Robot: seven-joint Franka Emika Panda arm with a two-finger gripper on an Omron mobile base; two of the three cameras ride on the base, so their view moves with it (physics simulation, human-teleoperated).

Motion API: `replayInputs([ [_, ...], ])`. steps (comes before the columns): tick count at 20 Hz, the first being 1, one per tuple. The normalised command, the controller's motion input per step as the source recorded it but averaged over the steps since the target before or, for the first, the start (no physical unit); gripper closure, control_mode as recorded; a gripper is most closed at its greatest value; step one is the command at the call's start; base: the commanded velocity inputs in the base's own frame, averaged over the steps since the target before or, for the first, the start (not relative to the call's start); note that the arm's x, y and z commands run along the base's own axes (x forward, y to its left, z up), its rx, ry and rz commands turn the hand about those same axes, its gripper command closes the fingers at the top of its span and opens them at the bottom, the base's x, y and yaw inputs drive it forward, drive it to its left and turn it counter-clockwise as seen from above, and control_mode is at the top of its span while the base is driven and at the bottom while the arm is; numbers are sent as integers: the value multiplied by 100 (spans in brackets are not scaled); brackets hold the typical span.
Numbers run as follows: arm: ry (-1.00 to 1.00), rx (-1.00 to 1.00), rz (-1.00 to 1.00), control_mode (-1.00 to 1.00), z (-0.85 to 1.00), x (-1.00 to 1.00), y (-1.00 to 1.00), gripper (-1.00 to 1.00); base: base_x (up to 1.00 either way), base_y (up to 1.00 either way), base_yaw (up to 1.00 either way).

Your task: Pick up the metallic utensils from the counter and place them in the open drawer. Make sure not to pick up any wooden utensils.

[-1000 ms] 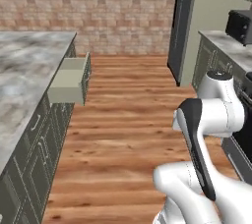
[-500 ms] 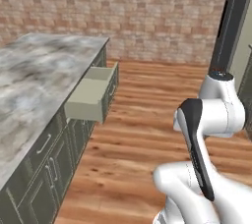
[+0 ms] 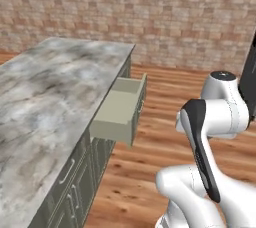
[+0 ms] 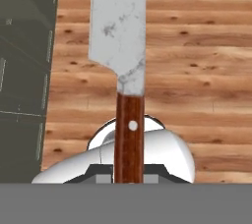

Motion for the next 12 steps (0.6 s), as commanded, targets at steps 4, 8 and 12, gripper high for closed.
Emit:
replayInputs([
  [4,0,0,0,100,0,0,0,100,50,36,5],
  [8,0,0,0,100,0,0,0,100,53,9,3],
  [12,0,0,0,100,0,0,0,100,75,2,13],
])
